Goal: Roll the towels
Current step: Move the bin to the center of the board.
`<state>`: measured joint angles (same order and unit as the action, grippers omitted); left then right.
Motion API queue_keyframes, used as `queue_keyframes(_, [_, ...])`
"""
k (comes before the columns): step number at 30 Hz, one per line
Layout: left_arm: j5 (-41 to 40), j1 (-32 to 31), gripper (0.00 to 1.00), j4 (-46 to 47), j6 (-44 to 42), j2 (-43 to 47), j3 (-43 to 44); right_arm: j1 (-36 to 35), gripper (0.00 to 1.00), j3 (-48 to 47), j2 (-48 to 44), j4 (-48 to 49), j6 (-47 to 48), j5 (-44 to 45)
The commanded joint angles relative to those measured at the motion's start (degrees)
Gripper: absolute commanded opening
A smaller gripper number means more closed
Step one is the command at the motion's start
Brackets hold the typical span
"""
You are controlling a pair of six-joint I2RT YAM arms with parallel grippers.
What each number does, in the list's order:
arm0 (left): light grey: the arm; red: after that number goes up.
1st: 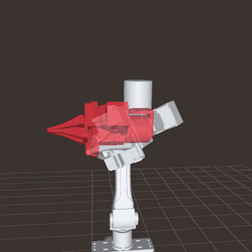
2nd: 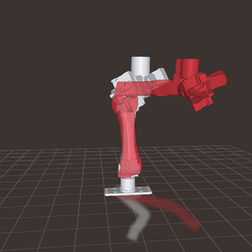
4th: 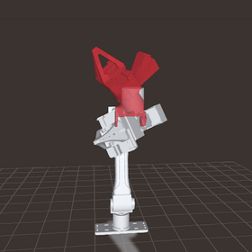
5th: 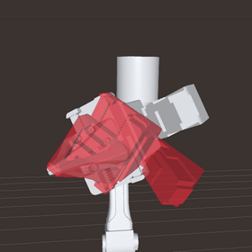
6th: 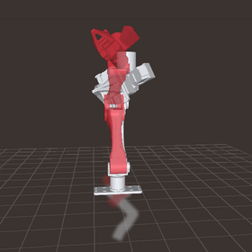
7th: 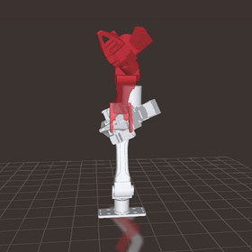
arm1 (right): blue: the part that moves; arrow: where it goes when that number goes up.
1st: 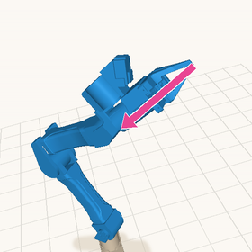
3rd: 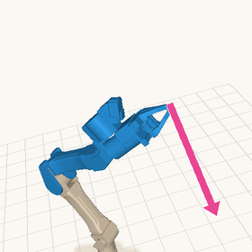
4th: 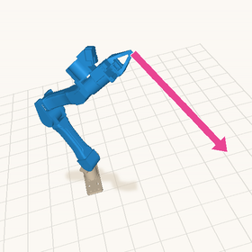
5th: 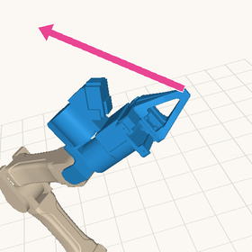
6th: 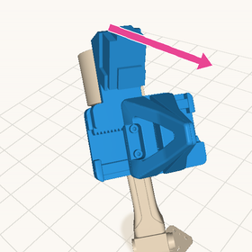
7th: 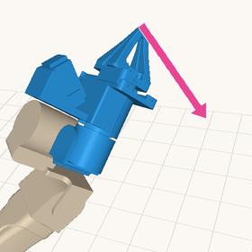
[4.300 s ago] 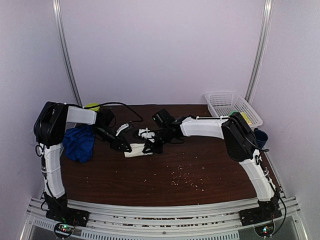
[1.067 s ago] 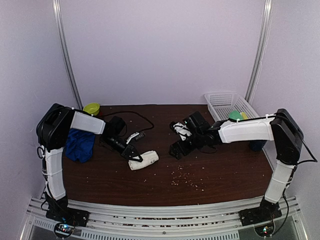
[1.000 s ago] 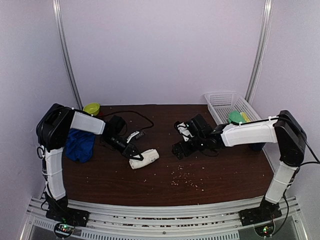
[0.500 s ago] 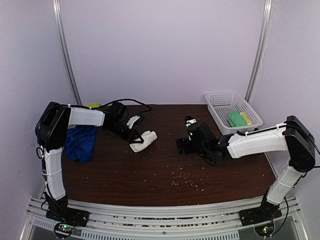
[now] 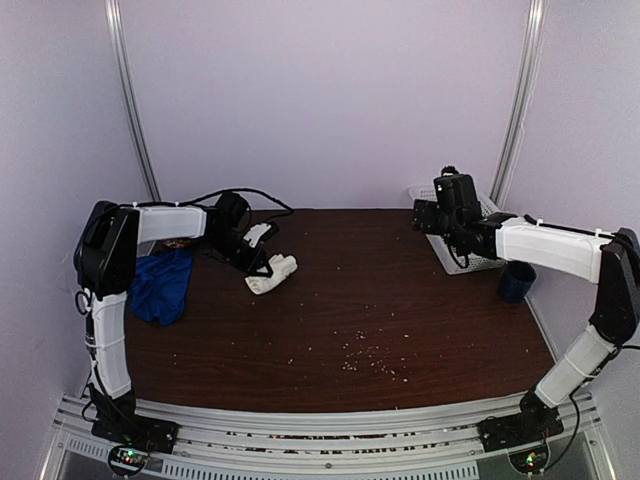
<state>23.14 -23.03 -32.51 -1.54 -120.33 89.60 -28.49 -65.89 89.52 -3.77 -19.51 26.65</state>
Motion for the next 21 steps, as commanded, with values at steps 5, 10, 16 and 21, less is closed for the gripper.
queue_keyframes(5, [-8.1,0.6,0.0,-0.8,-5.4,3.3,-0.3,18.0,1.0,-10.2,8.4,-8.2,-1.3,-7.4])
queue_keyframes(10, [-9.9,0.7,0.0,2.3,-7.8,8.0,-4.2,24.7,0.96,-14.2,14.4,-9.2,-2.5,-7.6])
queue_keyframes(16, [-9.7,0.8,0.0,6.1,-9.8,12.9,-9.7,30.3,0.92,-16.2,18.7,-9.8,-2.7,-8.1])
queue_keyframes(21, [-9.3,0.8,0.0,8.5,-10.0,14.5,-13.0,33.6,0.92,-15.6,18.8,-8.4,-3.0,-8.3])
